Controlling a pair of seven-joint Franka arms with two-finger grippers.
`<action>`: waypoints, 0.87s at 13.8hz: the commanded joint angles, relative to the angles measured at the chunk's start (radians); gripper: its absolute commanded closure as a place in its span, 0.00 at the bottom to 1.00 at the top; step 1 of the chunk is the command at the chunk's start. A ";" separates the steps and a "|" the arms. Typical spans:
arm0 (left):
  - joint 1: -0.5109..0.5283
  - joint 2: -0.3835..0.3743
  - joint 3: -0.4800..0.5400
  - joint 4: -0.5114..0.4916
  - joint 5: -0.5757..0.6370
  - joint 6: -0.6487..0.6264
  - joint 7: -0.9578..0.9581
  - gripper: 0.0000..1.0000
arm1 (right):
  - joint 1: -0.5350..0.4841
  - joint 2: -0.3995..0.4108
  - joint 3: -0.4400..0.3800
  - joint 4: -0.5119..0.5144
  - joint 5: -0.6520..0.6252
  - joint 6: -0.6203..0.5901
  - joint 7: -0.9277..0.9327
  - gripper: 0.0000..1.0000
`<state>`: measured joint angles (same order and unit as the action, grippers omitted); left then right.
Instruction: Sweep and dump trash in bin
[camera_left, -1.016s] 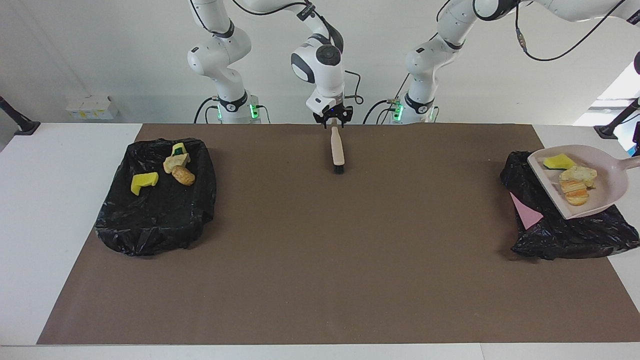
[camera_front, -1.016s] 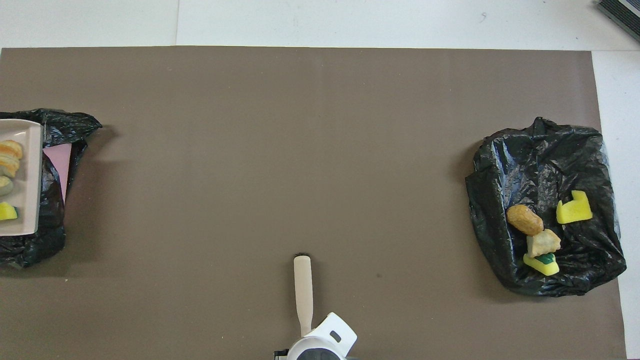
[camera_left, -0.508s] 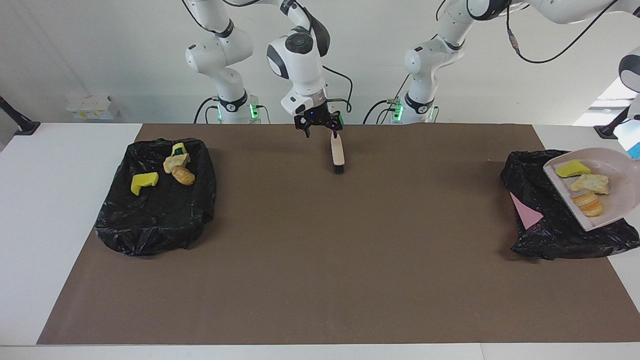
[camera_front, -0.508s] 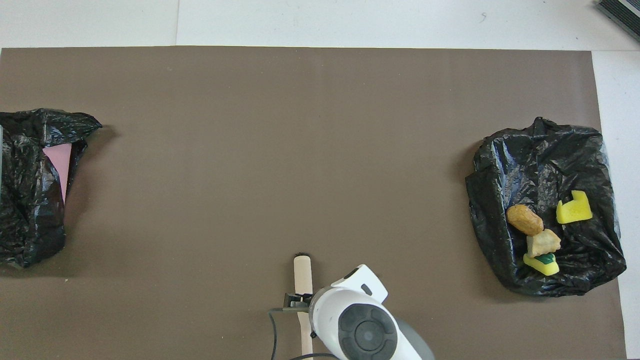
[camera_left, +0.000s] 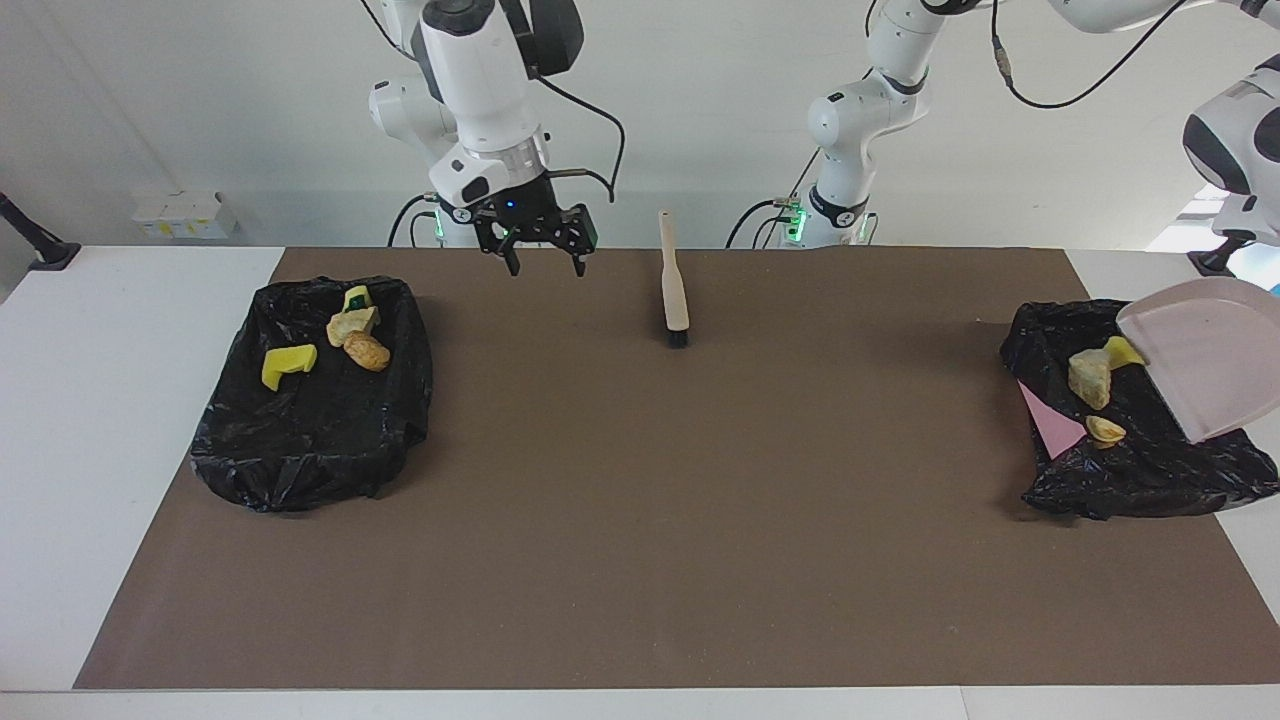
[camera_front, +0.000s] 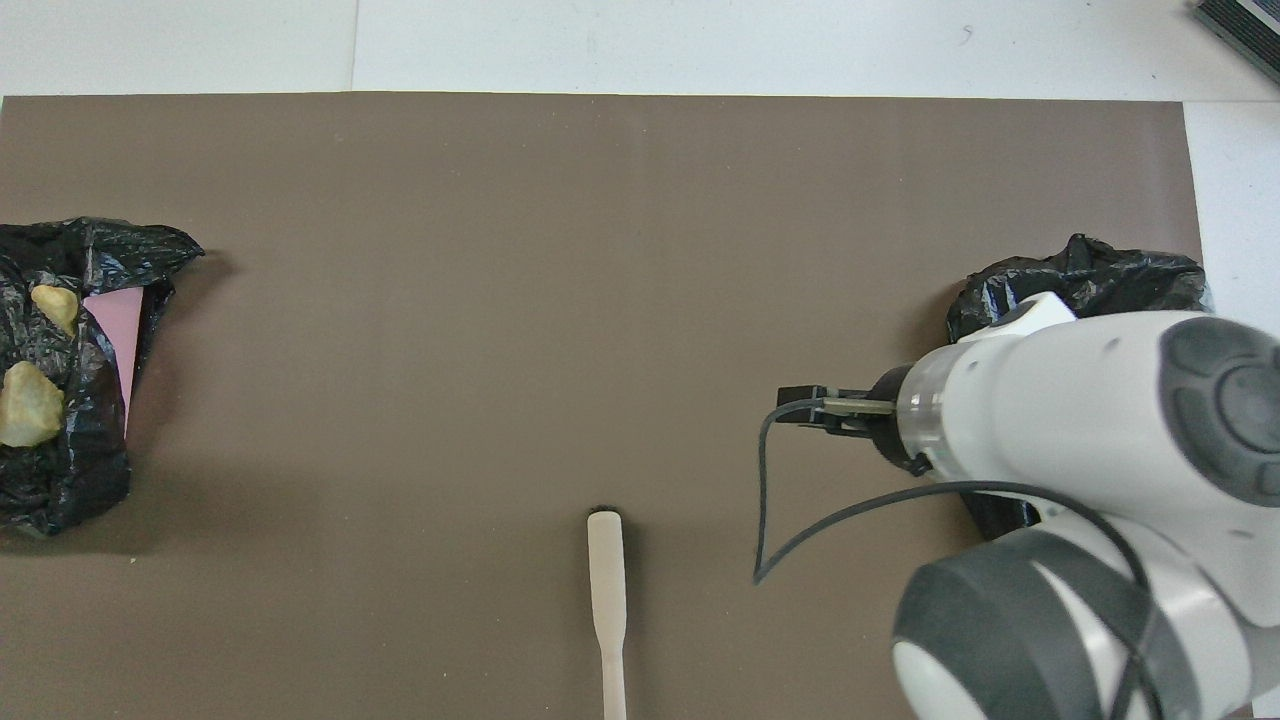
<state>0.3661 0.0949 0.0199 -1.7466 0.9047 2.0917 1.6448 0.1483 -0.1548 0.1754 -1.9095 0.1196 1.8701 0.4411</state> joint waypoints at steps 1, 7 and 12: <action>0.001 -0.075 0.000 -0.071 0.037 0.030 -0.030 1.00 | -0.094 0.017 0.013 0.104 -0.043 -0.083 -0.102 0.00; -0.108 -0.135 -0.009 -0.067 -0.073 -0.137 -0.083 1.00 | -0.142 0.040 0.006 0.262 -0.164 -0.250 -0.134 0.00; -0.292 -0.162 -0.009 -0.065 -0.202 -0.372 -0.357 1.00 | -0.185 0.127 -0.001 0.408 -0.195 -0.359 -0.211 0.00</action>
<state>0.1492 -0.0295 -0.0040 -1.7794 0.7457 1.7903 1.3982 -0.0130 -0.0909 0.1707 -1.5903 -0.0562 1.5514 0.2756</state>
